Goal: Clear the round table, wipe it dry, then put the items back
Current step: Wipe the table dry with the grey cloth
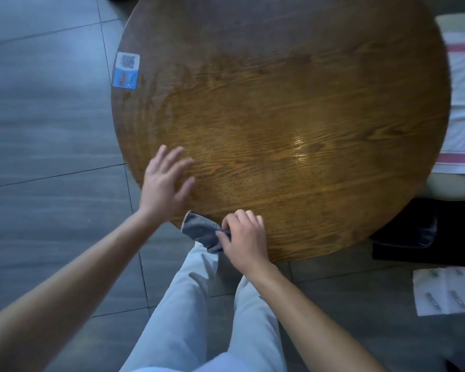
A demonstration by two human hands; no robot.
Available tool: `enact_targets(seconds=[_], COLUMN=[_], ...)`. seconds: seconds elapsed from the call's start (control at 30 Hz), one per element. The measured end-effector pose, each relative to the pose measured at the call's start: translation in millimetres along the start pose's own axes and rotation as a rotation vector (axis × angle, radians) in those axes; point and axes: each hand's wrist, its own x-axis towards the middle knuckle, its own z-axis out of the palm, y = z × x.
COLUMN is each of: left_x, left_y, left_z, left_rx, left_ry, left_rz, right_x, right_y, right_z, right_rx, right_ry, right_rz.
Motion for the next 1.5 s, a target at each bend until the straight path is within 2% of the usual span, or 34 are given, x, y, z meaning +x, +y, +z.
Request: enact_targets(seconds=[0.03,0.1,0.2,0.27,0.33,0.4,0.47,0.53,0.6,0.7,0.8,0.9,0.97,1.1,1.17,1.27,1.4,1.5], left_x=[-5.7,-13.7,-9.2,1.3,12.1,21.0,30.7,41.6,51.7,65.5,76.0,78.4,79.2,86.2,92.9,107.2,128.4,140.0], left_y=[13.9,44.5,76.3,92.3,112.9,128.9,150.5,171.4,194.7,236.9,279.0,309.8,326.2,347.5,348.1,343.7,341.7,343.3], left_z=[-1.4,-4.5,-4.5,-7.2,-11.2,-13.2,-11.2,-9.4,-4.6,5.9,15.2,26.8,32.9,45.3,49.7,50.3,38.8,37.4], left_rx=[-0.019,-0.075,-0.187,-0.195,-0.197,-0.188,-0.161,-0.165,-0.168,-0.190,-0.343,-0.523,-0.569,-0.332,-0.193,0.022,-0.068,-0.163], left_ry=[-0.080,-0.340,-0.731,-0.837,-0.838,-0.743,-0.661,-0.626,-0.610,-0.633,-0.760,-0.876,-0.880,-0.764,-0.675,-0.662,-0.717,-0.738], left_rz=[0.128,0.295,0.309,0.279,0.278,0.321,0.365,0.365,0.380,0.424,0.291,0.183,0.275,0.536,0.566,0.586,0.540,0.454], right_x=[-3.5,-8.9,-11.6,-14.5,-19.3,-21.1,-26.5,-32.2,-40.5,-51.5,-59.2,-60.8,-59.8,-58.6,-60.7,-63.7,-65.0,-63.2], right_y=[1.8,5.2,12.9,21.2,32.9,44.0,65.6,89.7,110.6,137.0,160.0,172.4,176.9,187.6,193.1,206.4,227.0,233.7], right_z=[-13.5,-43.0,-87.1,-114.3,-140.9,-162.1,-180.5,-193.4,-205.4,-231.0,-256.5,-271.1,-276.4,-287.2,-293.8,-302.0,-308.5,-310.9], right_rx=[0.054,0.201,0.407,0.438,0.468,0.476,0.445,0.354,0.294,0.319,0.487,0.581,0.561,0.524,0.522,0.545,0.615,0.542], right_ry=[-0.001,-0.031,-0.138,-0.084,-0.006,-0.003,-0.105,-0.246,-0.315,-0.207,-0.032,-0.018,-0.046,-0.044,-0.029,0.056,0.092,0.108], right_rz=[-0.004,-0.008,0.062,0.063,0.065,0.090,0.165,0.233,0.247,0.205,0.177,0.127,0.095,0.082,0.082,0.147,0.254,0.279])
